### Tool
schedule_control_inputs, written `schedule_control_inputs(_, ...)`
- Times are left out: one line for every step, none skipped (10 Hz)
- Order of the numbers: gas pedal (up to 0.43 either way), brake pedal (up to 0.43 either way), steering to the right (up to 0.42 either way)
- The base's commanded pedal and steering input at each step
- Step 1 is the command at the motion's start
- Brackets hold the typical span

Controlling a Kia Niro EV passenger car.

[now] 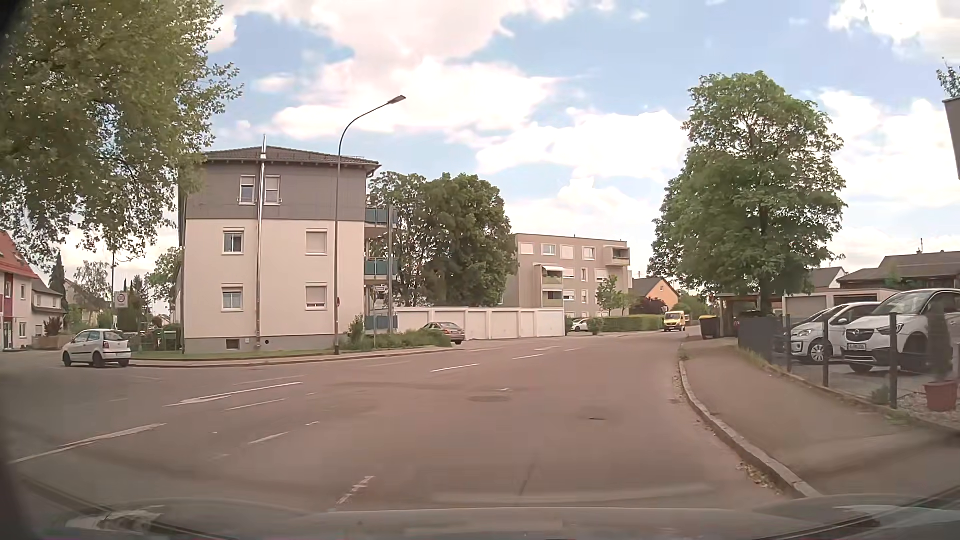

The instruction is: Follow the waypoints while adhering to traffic rules and regulations

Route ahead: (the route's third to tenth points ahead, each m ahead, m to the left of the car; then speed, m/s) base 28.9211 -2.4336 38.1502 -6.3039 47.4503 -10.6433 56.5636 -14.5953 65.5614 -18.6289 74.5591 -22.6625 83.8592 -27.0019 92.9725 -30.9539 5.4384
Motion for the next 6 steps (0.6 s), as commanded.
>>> schedule_control_inputs(0.189,0.018,0.076)
schedule_control_inputs(0.189,0.018,0.075)
schedule_control_inputs(0.118,0.018,0.075)
schedule_control_inputs(0.11,0.018,0.075)
schedule_control_inputs(0.11,0.018,0.075)
schedule_control_inputs(0.11,0.018,0.075)
